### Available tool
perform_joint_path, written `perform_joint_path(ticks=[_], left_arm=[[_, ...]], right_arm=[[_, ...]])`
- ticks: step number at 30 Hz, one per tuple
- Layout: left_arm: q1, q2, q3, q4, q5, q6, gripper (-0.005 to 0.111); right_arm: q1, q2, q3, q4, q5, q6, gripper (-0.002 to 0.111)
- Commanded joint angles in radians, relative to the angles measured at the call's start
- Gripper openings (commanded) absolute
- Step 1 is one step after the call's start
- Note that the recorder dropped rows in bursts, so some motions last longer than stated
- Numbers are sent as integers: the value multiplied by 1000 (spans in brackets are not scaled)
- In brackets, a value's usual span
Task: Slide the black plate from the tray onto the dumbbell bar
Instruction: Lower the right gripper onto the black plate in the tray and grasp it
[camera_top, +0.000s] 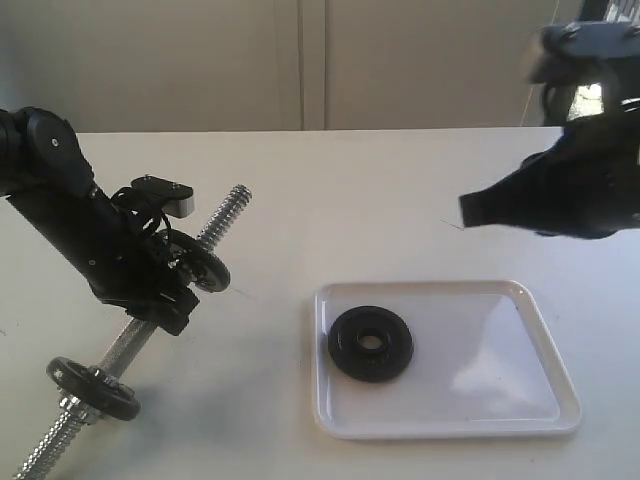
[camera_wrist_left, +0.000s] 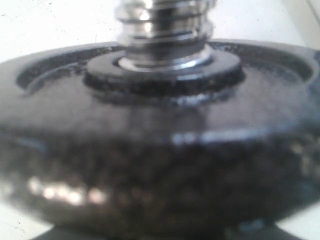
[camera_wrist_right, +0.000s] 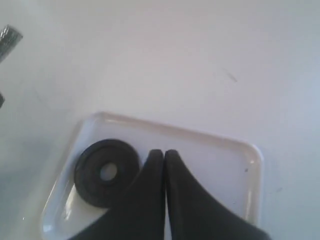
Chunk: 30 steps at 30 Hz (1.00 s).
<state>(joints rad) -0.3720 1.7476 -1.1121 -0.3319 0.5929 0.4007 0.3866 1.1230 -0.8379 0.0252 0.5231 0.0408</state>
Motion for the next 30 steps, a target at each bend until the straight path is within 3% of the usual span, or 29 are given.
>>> perform_joint_path(ticks=[1,8,11,15,18,19,21,22,30], left_arm=[[0,-37,-16,-56,-9,1,0],[0,-37,-16,-56,-9,1,0],[0,-37,-16,-56,-9,1,0],[0,-37,-16,-56,-9,1,0],[0,-37,-16,-56,-9,1,0],[0,-37,-16,-56,-9,1,0],[0,-37,-16,-56,-9,1,0],[0,-37,-16,-56,-9,1,0],[0,-37,-16,-56,-85,1,0]], right_arm=[[120,123,-38,-2,25,-75,0],[234,380,-206,-105,220,-63,0],[249,535,-347,-192,365,-63,0],[249,658,-446,-173,400,-67,4],[249,692,-455,-92,365,-162,42],[249,698,-455,-87,360,-175,66],[249,701,-453,-87,347,-171,100],[249,703,-453,-87,332,-169,106],[249,725,-453,-93,337,-79,105]])
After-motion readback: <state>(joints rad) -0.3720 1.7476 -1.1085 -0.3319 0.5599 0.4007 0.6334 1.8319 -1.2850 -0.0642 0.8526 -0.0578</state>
